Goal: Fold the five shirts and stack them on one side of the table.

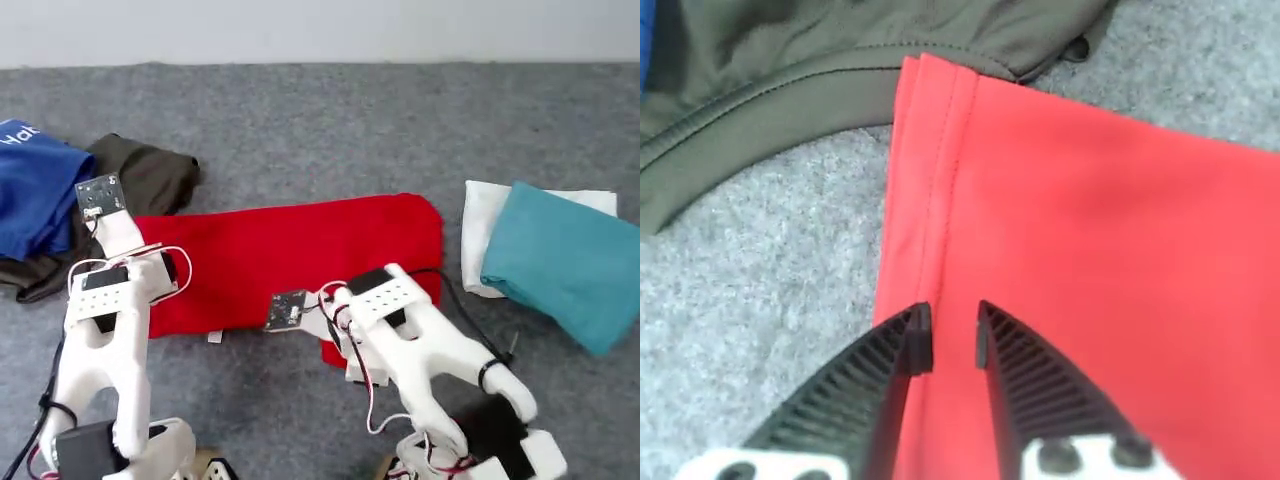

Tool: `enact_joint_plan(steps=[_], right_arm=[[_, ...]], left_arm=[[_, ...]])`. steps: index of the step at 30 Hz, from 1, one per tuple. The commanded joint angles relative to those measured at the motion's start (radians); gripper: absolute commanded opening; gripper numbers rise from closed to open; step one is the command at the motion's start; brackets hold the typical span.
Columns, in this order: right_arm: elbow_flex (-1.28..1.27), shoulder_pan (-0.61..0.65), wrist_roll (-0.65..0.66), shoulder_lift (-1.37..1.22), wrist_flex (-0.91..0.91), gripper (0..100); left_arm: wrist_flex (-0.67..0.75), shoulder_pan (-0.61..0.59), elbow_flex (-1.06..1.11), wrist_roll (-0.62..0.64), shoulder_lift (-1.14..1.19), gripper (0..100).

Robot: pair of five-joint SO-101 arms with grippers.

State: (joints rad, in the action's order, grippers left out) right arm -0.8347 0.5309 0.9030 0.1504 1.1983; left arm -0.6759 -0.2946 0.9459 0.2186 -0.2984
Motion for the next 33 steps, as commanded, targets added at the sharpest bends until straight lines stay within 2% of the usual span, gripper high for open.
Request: enact_joint_plan(steps=[1, 5, 7, 12, 21, 24, 29, 33], right_arm=[[-0.008, 0.012, -0.011, -0.099, -0.064, 20.5], [-0.003, 0.007, -0.014, -0.105, -0.065, 5.5], [-0.003, -0.016, -0.020, -0.085, -0.076, 1.7], [0.034, -0.099, -0.043, -0.051, -0.104, 1.0], [0.422, -0.143, -0.040, -0.061, 0.197, 1.0], [0.582, -0.163, -0.040, -0.140, 0.266, 1.0], [0.815, -0.182, -0.037, -0.349, 0.283, 1.4], [0.997, -0.176, 0.044, -0.501, 0.285, 1.5]], left_arm=[[0.014, 0.003, -0.005, 0.006, -0.035, 9], [0.014, 0.003, -0.005, 0.005, -0.035, 9], [0.014, 0.003, -0.005, 0.005, -0.035, 9], [0.014, 0.003, -0.005, 0.005, -0.035, 9], [0.014, 0.003, -0.005, 0.005, -0.035, 9], [0.014, 0.003, -0.005, 0.005, -0.035, 9], [0.014, 0.003, -0.005, 0.005, -0.035, 9], [0.014, 0.005, -0.005, 0.005, -0.035, 9]])
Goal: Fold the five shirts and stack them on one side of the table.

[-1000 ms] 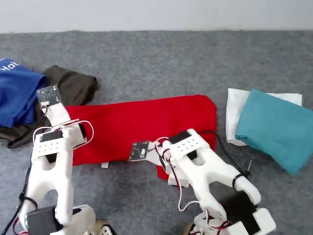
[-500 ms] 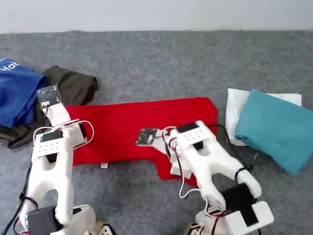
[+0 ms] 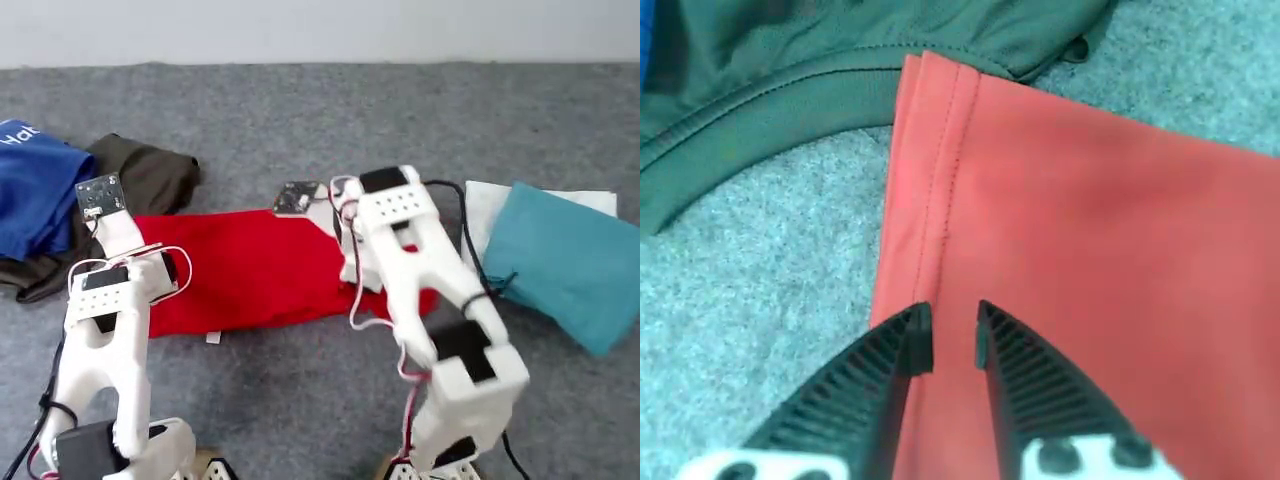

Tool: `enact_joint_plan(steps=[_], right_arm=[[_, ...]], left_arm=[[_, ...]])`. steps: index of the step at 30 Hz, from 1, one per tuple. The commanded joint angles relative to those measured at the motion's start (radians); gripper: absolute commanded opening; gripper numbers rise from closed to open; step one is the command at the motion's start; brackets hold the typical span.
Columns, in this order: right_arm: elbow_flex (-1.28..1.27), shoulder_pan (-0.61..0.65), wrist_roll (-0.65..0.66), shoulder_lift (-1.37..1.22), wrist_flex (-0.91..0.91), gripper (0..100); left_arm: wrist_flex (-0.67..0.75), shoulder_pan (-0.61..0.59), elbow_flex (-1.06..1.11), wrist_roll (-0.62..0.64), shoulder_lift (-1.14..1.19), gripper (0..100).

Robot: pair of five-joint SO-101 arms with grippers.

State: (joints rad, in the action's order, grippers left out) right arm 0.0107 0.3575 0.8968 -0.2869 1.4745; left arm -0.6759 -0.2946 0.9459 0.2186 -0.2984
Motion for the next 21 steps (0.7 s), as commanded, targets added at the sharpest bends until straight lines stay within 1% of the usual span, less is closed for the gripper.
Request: enact_joint_plan(steps=[1, 4, 6, 8, 10, 12, 14, 17, 19, 21], right_arm=[[0.190, 0.001, 0.066, -0.102, 0.012, 1.5], [0.293, -0.001, 0.092, -0.205, 0.025, 1.7], [0.358, -0.007, 0.094, -0.257, 0.033, 5.2], [0.416, -0.016, 0.083, -0.294, 0.042, 15.6], [0.473, -0.018, 0.029, -0.318, 0.064, 27.4], [0.522, -0.016, -0.002, -0.331, 0.087, 33.3], [0.554, -0.016, -0.034, -0.332, 0.099, 33.8], [0.595, -0.028, -0.140, -0.320, 0.119, 29.5], [0.641, -0.045, -0.190, -0.302, 0.166, 22.5], [0.677, -0.059, -0.249, -0.277, 0.229, 13.1]], left_arm=[[0.014, 0.006, -0.005, 0.005, -0.035, 9], [0.014, 0.006, -0.005, 0.005, -0.035, 9], [0.014, 0.005, -0.005, 0.005, -0.035, 9], [0.014, 0.005, -0.004, 0.005, -0.035, 9], [0.014, 0.005, -0.004, 0.005, -0.035, 9], [0.014, 0.005, -0.004, 0.005, -0.035, 9], [0.014, 0.005, -0.004, 0.005, -0.035, 9], [0.014, 0.005, -0.004, 0.005, -0.035, 9], [0.014, 0.005, -0.002, 0.005, -0.035, 9], [0.014, 0.005, -0.001, 0.005, -0.035, 9]])
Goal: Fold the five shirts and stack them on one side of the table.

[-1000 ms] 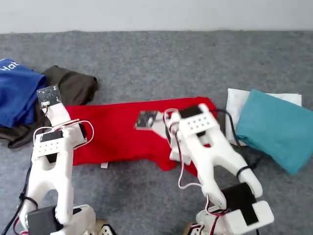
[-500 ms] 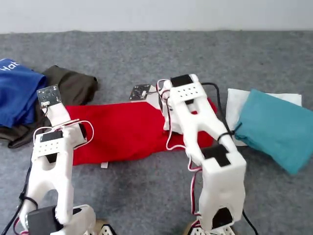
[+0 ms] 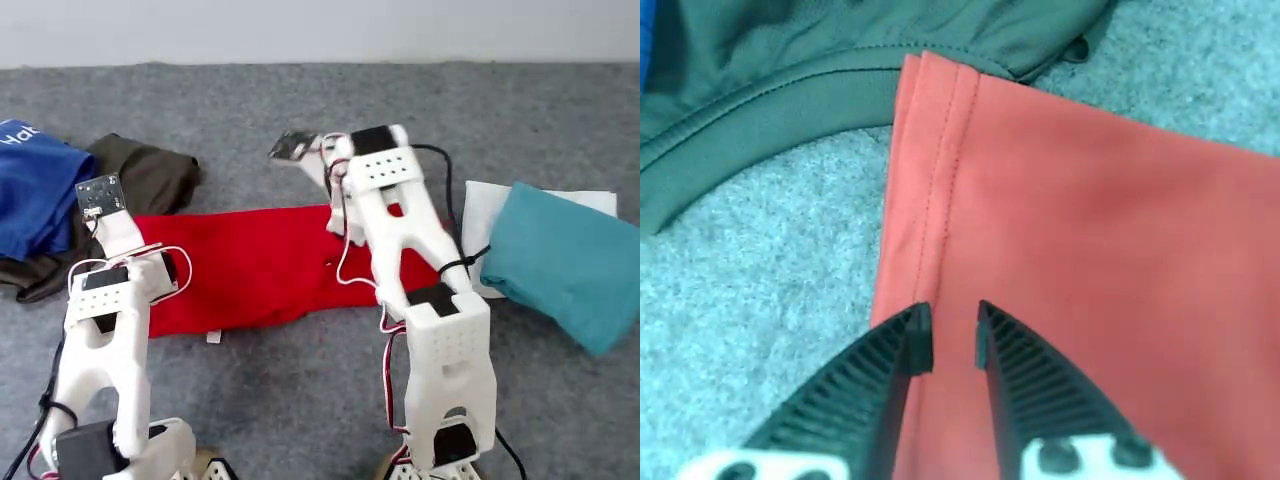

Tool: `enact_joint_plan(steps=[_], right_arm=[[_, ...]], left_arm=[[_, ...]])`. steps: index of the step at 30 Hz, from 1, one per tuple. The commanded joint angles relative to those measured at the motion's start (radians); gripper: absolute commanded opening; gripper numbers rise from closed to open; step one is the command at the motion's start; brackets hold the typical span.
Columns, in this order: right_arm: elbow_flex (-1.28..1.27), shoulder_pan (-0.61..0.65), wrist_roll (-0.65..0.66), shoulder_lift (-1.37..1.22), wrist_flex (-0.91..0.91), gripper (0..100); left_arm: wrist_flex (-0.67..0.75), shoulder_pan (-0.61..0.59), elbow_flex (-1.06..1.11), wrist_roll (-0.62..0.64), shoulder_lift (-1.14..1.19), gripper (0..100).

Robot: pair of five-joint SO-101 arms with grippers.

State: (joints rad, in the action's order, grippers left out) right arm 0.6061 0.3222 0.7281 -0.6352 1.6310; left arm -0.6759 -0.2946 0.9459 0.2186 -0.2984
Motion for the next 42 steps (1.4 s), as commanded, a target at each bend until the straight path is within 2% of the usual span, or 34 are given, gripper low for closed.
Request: enact_joint_plan(steps=[1, 2, 4, 6, 10, 15, 19, 21, 29, 34, 36, 39, 42], right_arm=[[0.094, -0.025, -0.081, 0.085, 0.111, 7.2], [0.100, -0.024, -0.060, 0.101, 0.154, 1.0], [0.041, -0.013, -0.003, 0.147, 0.171, 3.1], [-0.077, 0.002, 0.049, 0.237, 0.166, 0.9], [-0.342, 0.125, 0.101, 0.369, 0.134, 1.4], [-0.436, 0.163, 0.029, 0.325, -0.182, 1.9], [-0.433, 0.142, 0.003, 0.163, -0.384, 1.9], [-0.416, 0.133, 0.002, 0.102, -0.418, 1.9], [-0.275, 0.120, 0.000, 0.096, -0.275, 1.8], [-0.087, 0.067, -0.103, 0.214, -0.165, 1.9], [-0.031, 0.053, -0.121, 0.254, -0.130, 1.9], [-0.009, 0.051, -0.117, 0.277, -0.097, 1.9], [-0.009, 0.053, -0.118, 0.277, -0.088, 1.9]], left_arm=[[0.014, 0.005, -0.001, 0.005, -0.035, 9], [0.012, 0.005, -0.001, 0.005, -0.035, 8], [0.011, 0.000, -0.002, 0.005, -0.044, 8], [0.000, -0.005, -0.008, 0.011, -0.046, 8], [-0.092, -0.009, -0.077, 0.011, -0.046, 8], [-0.250, -0.008, -0.199, 0.011, -0.072, 6], [-0.253, -0.008, -0.213, 0.008, -0.107, 5], [-0.258, -0.008, -0.211, 0.006, -0.120, 5], [-0.267, -0.006, -0.216, -0.003, -0.140, 6], [-0.448, -0.041, -0.309, -0.147, -0.129, 6], [-0.491, -0.069, -0.326, -0.189, -0.129, 10], [-0.496, -0.109, -0.323, -0.192, -0.127, 21], [-0.502, -0.110, -0.329, -0.192, -0.127, 24]])
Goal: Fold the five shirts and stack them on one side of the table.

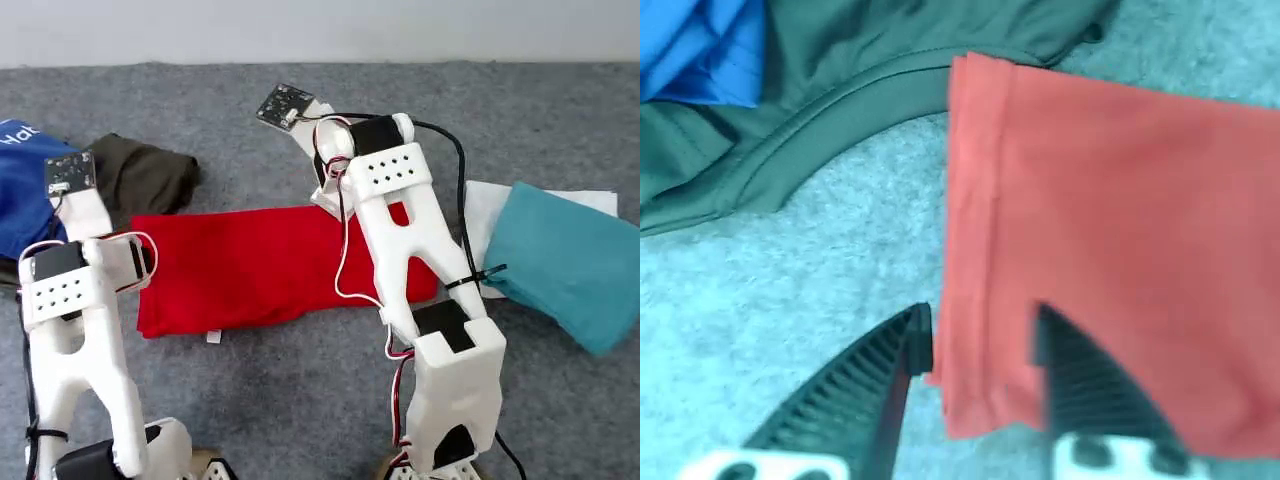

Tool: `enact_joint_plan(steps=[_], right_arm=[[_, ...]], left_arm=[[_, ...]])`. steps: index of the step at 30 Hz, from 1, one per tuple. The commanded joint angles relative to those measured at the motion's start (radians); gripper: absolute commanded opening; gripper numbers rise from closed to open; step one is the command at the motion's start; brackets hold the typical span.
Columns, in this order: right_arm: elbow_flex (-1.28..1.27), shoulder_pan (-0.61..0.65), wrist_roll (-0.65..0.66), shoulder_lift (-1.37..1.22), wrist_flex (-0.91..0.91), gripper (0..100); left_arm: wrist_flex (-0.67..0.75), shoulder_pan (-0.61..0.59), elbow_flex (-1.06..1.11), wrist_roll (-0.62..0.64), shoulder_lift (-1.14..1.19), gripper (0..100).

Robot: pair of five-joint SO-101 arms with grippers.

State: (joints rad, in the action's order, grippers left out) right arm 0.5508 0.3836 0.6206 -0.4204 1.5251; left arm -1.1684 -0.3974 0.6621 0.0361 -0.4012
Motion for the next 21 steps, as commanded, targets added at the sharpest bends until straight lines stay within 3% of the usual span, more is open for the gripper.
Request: enact_joint_plan(steps=[1, 5, 10, 16, 21], right_arm=[[0.046, -0.007, -0.014, 0.062, 0.022, 1.9], [0.046, -0.005, -0.017, 0.071, 0.024, 1.9], [0.046, -0.004, -0.017, 0.077, 0.025, 1.9], [0.046, -0.004, -0.017, 0.077, 0.044, 1.7], [0.046, -0.008, -0.012, 0.077, 0.044, 1.6]], left_arm=[[-0.005, -0.008, -0.045, -0.009, -0.023, 24], [0.021, -0.012, -0.064, -0.009, 0.068, 26], [0.017, -0.014, -0.206, 0.003, 0.362, 26], [-0.103, -0.006, -0.503, 0.077, 0.701, 26], [-0.175, -0.003, -0.630, 0.000, 0.919, 20]])
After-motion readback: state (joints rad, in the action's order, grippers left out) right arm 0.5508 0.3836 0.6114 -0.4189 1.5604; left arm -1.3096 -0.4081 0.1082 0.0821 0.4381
